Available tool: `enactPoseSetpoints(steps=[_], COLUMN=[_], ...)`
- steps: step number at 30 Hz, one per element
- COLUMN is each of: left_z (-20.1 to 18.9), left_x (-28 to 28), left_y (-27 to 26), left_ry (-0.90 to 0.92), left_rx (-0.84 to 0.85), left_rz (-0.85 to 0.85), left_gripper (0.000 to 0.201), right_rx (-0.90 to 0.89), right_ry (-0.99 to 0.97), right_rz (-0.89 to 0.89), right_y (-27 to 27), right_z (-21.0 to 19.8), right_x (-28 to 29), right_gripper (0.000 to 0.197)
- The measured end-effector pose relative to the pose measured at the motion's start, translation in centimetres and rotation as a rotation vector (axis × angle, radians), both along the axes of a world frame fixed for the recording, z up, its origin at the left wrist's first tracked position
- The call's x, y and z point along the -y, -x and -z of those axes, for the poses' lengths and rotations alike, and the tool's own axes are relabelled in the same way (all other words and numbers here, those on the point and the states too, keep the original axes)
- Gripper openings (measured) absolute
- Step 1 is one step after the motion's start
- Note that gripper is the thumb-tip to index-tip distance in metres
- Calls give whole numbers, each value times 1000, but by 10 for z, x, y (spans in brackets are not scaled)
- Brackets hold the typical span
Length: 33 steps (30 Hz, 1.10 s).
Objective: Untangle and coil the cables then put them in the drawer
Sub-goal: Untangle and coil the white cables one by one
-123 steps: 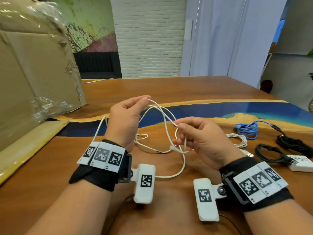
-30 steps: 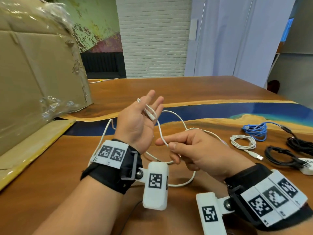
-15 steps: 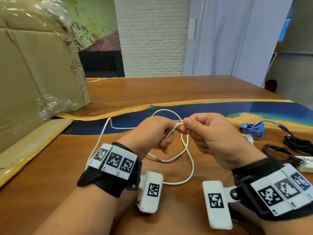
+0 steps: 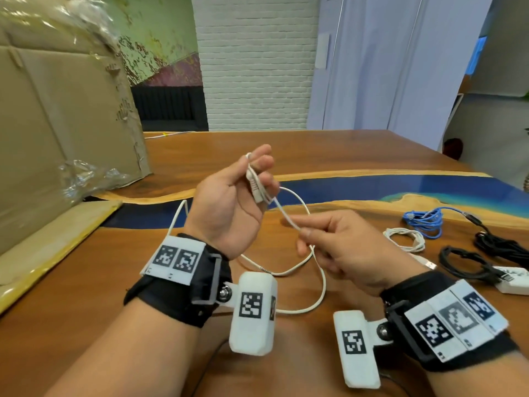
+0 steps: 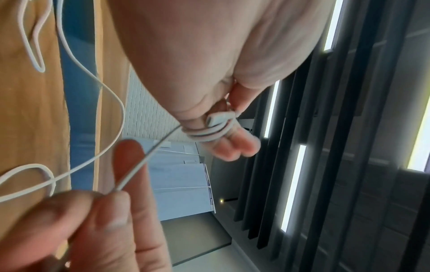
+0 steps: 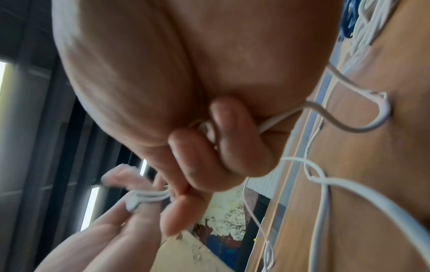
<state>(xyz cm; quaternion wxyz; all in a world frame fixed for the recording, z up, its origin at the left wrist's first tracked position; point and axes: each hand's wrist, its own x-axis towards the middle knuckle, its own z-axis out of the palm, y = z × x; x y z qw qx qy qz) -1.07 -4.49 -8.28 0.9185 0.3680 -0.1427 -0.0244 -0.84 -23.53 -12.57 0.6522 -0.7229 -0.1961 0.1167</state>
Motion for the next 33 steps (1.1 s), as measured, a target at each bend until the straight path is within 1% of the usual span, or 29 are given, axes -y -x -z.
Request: enactPoseSetpoints(steps=[1, 2, 4, 5, 6, 8, 10, 11, 13, 15, 17, 19, 21, 24, 26, 28, 31, 33], left_z=[1, 3, 8, 10, 11, 14, 13, 13, 11, 10, 11, 12, 11, 11, 12, 12, 12, 12], left_x=[2, 5, 8, 9, 10, 11, 13, 14, 14, 14, 16, 18, 19, 15, 13, 14, 16, 17], left_y=[-1, -2, -2, -1, 0, 3, 6, 8, 10, 12, 14, 16, 16, 15, 14, 14, 15, 16], left_ry=[-23, -85, -268, -370, -475, -681, -859, -918, -974, -1056, -1134, -1131, -1092, -1015, -948, -884, -819, -749], left_rx=[2, 5, 8, 15, 26, 46, 56, 56, 43, 52, 71, 57, 49, 22, -10, -35, -53, -86], left_rz=[-44, -87, -156, -167, -164, -123, -90, -77, -40, 8, 59, 107, 139, 154, 159, 164, 194, 228], left_gripper=[38, 36, 32, 30, 29, 29, 29, 29, 27, 26, 32, 44, 51, 54, 57, 58, 57, 57], right_rx=[-1, 5, 41, 75, 107, 123, 102, 85, 50, 36, 77, 136, 164, 195, 195, 189, 201, 251], right_ry=[45, 85, 146, 158, 149, 62, -30, -48, -71, -75, -72, -80, -130, -192, -222, -230, -208, -173], right_rz=[-44, -87, -150, -153, -135, -94, -121, -146, -153, -81, 1, 39, 35, -16, -29, 2, 67, 116], right_y=[3, 5, 10, 10, 9, 4, 1, 0, -2, -4, -7, -10, -11, -11, -13, -15, -15, -14], right_z=[0, 0, -4, -5, -6, -7, -7, -7, -7, -7, -8, -7, -7, -6, -6, -5, -4, -2], right_x=[-3, -5, -6, -5, -3, 3, 10, 12, 14, 15, 17, 18, 19, 19, 20, 21, 16, 12], right_gripper=[28, 25, 19, 22, 25, 25, 22, 21, 20, 23, 25, 24, 20, 17, 20, 21, 8, 9])
